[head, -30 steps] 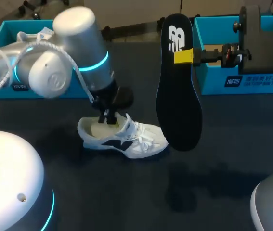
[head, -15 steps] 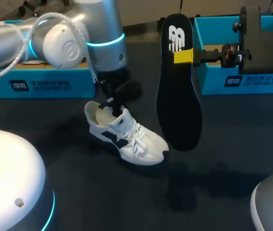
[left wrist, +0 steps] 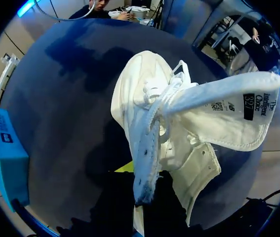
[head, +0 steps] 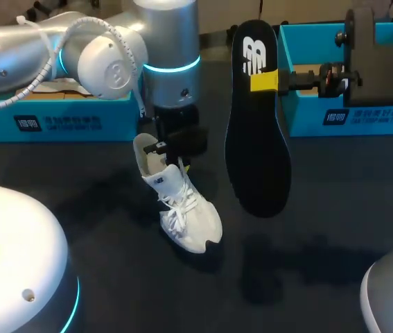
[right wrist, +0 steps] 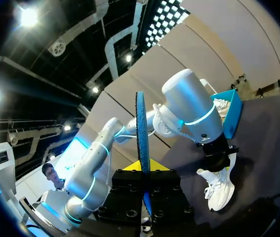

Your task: Take the shoe out of the shoebox, open the shoe tongue, remove and reinsert the insole, then place the shoe into the shoebox

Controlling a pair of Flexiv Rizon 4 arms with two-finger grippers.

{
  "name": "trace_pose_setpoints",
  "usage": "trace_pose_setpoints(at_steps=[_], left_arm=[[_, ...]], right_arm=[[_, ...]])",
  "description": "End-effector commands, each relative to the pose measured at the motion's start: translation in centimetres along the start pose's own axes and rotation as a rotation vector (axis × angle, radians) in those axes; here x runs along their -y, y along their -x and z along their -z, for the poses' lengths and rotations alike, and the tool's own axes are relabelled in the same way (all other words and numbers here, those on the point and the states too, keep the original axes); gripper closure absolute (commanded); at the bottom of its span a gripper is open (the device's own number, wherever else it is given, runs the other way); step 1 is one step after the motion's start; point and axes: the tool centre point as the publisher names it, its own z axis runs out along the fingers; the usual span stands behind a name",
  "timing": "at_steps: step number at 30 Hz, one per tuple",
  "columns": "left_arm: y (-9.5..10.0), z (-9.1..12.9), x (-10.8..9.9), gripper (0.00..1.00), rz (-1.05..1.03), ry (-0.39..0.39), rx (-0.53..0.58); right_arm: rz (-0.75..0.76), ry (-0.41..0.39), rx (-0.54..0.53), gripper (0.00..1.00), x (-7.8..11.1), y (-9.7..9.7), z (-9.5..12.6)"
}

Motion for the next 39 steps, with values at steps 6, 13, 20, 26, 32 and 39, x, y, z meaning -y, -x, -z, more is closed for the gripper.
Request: trace_pose_setpoints(at_steps=[6, 13, 20, 26, 32, 39], left_arm=[[2.2, -0.2, 0.3, 1.0, -0.194, 0.065, -0.132], [4.3, 0.0, 0.1, 1.0, -0.315, 0.111, -0.243], [6.1, -0.9, 0.5, 1.0, -0.366, 0.086, -0.32], [6.9, -1.9, 1.3, 1.0, -0.406, 0.092, -0.368], [7.4, -2.5, 1.6, 1.0, -0.407, 0.1, -0.382], [6.9, -3.3, 2.0, 1.0, -0.409, 0.095, -0.399]], right_arm=[[-0.002, -0.002, 0.002, 1.0, -0.2, 0.1, -0.4], [-0.002, -0.002, 0.002, 1.0, -0.2, 0.1, -0.4], [-0.002, -0.002, 0.002, 1.0, -0.2, 0.1, -0.4], [-0.002, -0.002, 0.002, 1.0, -0.2, 0.1, -0.4], [-0.002, -0.002, 0.002, 1.0, -0.2, 0.1, -0.4], [-0.002, -0.002, 0.002, 1.0, -0.2, 0.1, -0.4]])
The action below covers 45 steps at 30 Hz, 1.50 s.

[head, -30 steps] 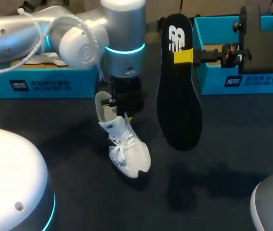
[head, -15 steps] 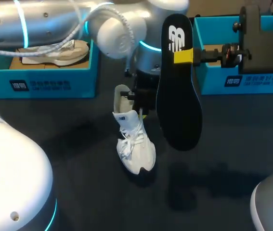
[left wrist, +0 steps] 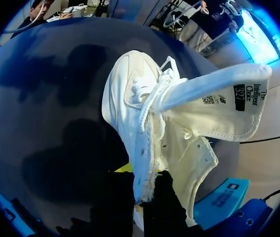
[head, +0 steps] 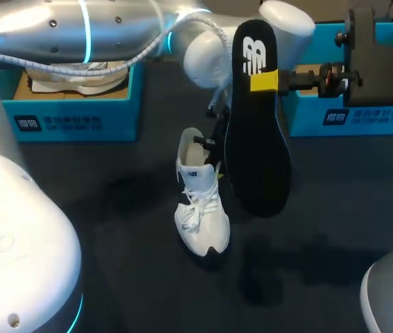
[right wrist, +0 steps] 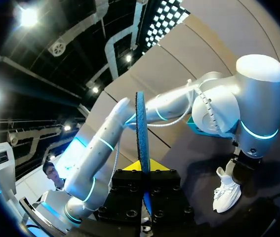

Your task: Take the shoe out of the shoebox, open the shoe tongue, remove and reinsert the insole, then place the shoe into the shoebox

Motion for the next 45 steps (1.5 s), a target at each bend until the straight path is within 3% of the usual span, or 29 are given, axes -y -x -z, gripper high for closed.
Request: trace_pose_setpoints(at_steps=[1, 18, 21, 22, 23, 28, 33, 45], left_arm=[[0.4, -0.4, 0.3, 1.0, -0.005, -0.005, -0.026], [1.5, -2.6, 1.1, 1.0, -0.003, -0.033, -0.06], [1.3, -2.5, 1.3, 0.38, -0.008, -0.031, -0.057], [1.3, -2.4, 1.4, 0.13, -0.012, -0.03, -0.056], [1.3, -2.3, 1.4, 0.0, -0.012, -0.029, -0.054], [1.3, -1.6, 1.5, 0.0, -0.017, -0.028, -0.036], [1.3, 0.4, 1.2, 0.0, -0.012, -0.045, 0.026], [0.4, 7.1, -0.3, 0.0, 0.016, -0.117, 0.32]], right_arm=[[-0.002, -0.002, 0.002, 1.0, -0.2, 0.1, -0.4], [-0.002, -0.002, 0.002, 1.0, -0.2, 0.1, -0.4], [-0.002, -0.002, 0.002, 1.0, -0.2, 0.1, -0.4], [-0.002, -0.002, 0.002, 1.0, -0.2, 0.1, -0.4], [-0.002, -0.002, 0.002, 1.0, -0.2, 0.1, -0.4], [-0.002, -0.002, 0.002, 1.0, -0.2, 0.1, -0.4], [-0.002, -0.002, 0.002, 1.0, -0.2, 0.1, -0.4], [-0.002, -0.002, 0.002, 1.0, -0.2, 0.1, -0.4]])
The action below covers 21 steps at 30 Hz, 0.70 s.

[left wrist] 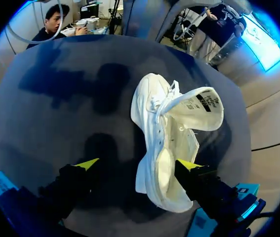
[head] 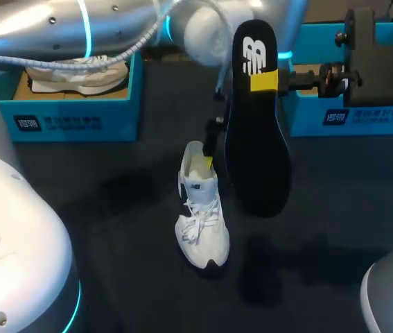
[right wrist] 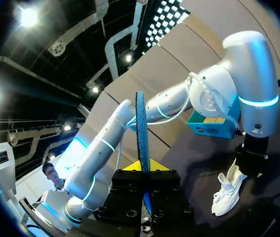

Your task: Take the shoe out of the shoebox, open the shoe tongue, remove and reinsert the insole, then place the shoe into the shoebox

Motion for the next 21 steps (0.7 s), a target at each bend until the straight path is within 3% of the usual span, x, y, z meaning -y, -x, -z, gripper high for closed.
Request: trace_pose_setpoints(at_steps=[1, 11, 15, 21], left_arm=[[-1.8, 2.6, -0.2, 0.0, 0.002, -0.009, 0.161], [-2.2, 8.6, -0.1, 0.0, -0.046, -0.009, 0.361], [-3.4, 11.8, 0.4, 0.0, -0.094, 0.024, 0.459], [-3.4, 11.8, 0.4, 0.0, -0.094, 0.024, 0.459]], right_arm=[[-0.002, -0.002, 0.002, 1.0, -0.2, 0.1, -0.4], [-0.002, -0.002, 0.002, 1.0, -0.2, 0.1, -0.4], [-0.024, 0.069, -0.005, 1.0, -0.8, 0.8, 0.5], [-0.065, 0.099, 0.003, 1.0, -2.4, 1.9, 2.2]])
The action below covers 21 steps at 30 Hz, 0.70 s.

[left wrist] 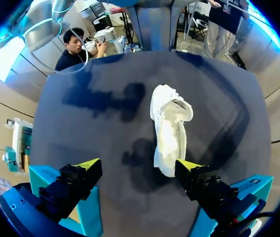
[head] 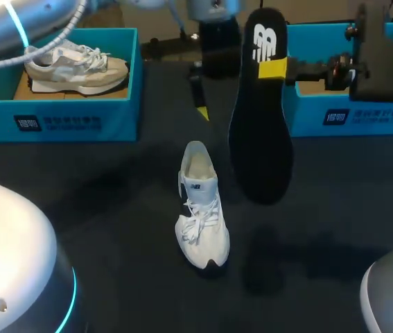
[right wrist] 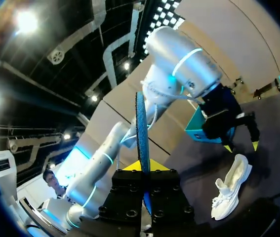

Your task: Take the shoe out of the shoebox, open the shoe tongue, remove and reinsert the insole, then place the shoe into the shoebox

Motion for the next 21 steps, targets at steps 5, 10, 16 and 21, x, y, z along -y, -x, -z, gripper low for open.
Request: trace_pose_setpoints(at_steps=[5, 10, 16, 21], left_arm=[[-0.7, 0.0, 0.5, 0.0, -0.002, 0.015, 0.118], [-0.7, 0.0, 0.5, 0.0, -0.002, 0.015, 0.118], [-0.7, 0.0, 0.5, 0.0, -0.002, 0.015, 0.118], [-0.9, 0.1, 0.7, 0.0, 0.007, -0.003, 0.154]], right_arm=[[-0.09, 0.047, -0.022, 1.0, -1.9, 2.1, 2.5], [-0.181, 0.028, -0.032, 1.0, -3.1, 4.1, 4.0], [-0.275, -0.005, -0.036, 1.0, -3.7, 6.5, 5.4], [-0.377, -0.033, -0.029, 1.0, -4.0, 8.9, 6.0]])
